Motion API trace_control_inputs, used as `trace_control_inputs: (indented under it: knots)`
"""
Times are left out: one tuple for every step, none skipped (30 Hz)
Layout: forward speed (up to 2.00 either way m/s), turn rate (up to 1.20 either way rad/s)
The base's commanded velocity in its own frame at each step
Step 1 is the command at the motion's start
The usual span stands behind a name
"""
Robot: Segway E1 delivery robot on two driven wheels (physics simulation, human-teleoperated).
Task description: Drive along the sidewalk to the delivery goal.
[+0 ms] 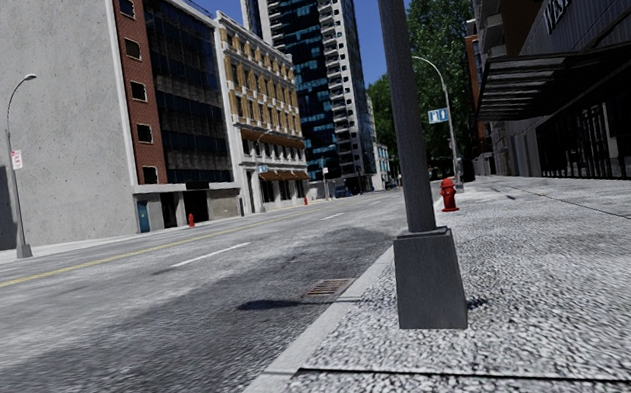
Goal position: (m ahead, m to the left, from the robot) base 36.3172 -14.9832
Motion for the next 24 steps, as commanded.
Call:
trace_control_inputs:
  knots:
    - [0.0,0.0]
    - [0.0,0.0]
    - [0.0,0.0]
    - [0.0,0.0]
    - [0.0,0.0]
    - [0.0,0.0]
    - [0.0,0.0]
    - [0.0,0.0]
    - [0.0,0.0]
    - [0.0,0.0]
    - [0.0,0.0]
    - [0.0,0.0]
    - [0.0,0.0]
    - [0.0,0.0]
    - [0.0,0.0]
    - [0.0,0.0]
    - [0.0,0.0]
    - [0.0,0.0]
    - [0.0,0.0]
    - [0.0,0.0]
    - [0.0,0.0]
    - [0.0,0.0]
    - [0.0,0.0]
    - [0.0,0.0]
